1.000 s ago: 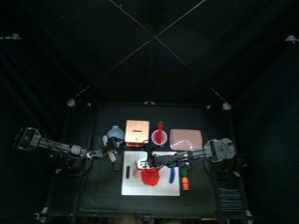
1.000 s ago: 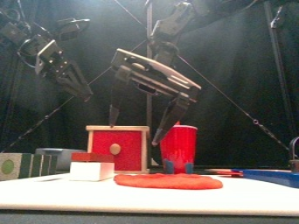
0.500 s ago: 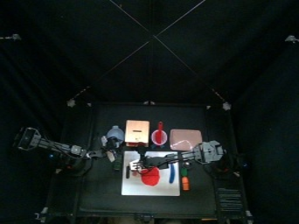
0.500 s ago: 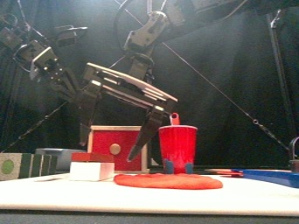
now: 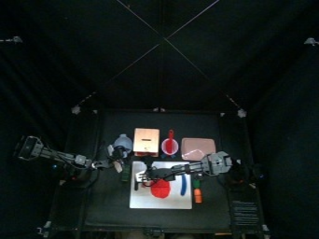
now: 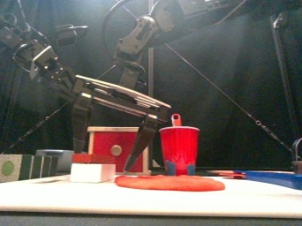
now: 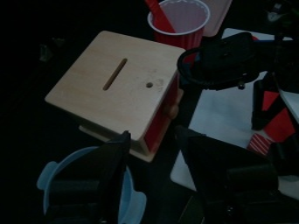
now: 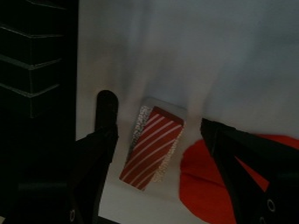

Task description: Grab salmon sushi

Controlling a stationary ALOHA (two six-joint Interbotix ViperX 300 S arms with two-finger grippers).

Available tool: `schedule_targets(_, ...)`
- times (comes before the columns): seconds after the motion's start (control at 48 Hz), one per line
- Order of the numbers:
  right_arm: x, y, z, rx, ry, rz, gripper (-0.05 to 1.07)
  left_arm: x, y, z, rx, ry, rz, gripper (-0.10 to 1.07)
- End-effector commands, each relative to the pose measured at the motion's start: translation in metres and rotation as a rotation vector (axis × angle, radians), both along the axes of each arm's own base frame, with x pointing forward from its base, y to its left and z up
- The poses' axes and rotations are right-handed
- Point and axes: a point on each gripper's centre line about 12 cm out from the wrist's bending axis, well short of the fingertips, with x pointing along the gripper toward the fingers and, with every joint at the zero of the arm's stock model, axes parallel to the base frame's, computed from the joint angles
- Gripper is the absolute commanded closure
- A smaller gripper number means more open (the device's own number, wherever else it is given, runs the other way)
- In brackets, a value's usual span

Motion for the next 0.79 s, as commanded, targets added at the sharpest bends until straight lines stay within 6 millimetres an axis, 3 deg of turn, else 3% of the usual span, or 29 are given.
schedule_targets(0.0, 0.006, -0.001, 0.019, 0.001, -0.043, -0.002, -0.01, 0.003, -0.001, 0.007, 0.001, -0.021, -0.004, 0.14)
schedule_targets(0.479, 0.013, 0.0, 0.01, -0.01, 0.003, -0.003, 0.03, -0.001, 0.001, 0.002, 0.011, -0.005, 0.019, 0.14)
schedule_targets(0.771, 0.012, 0.007, 0.012, -0.005, 0.007, 0.006, 0.24, -0.002, 0.002, 0.002, 0.011, -0.001, 0.04, 0.14)
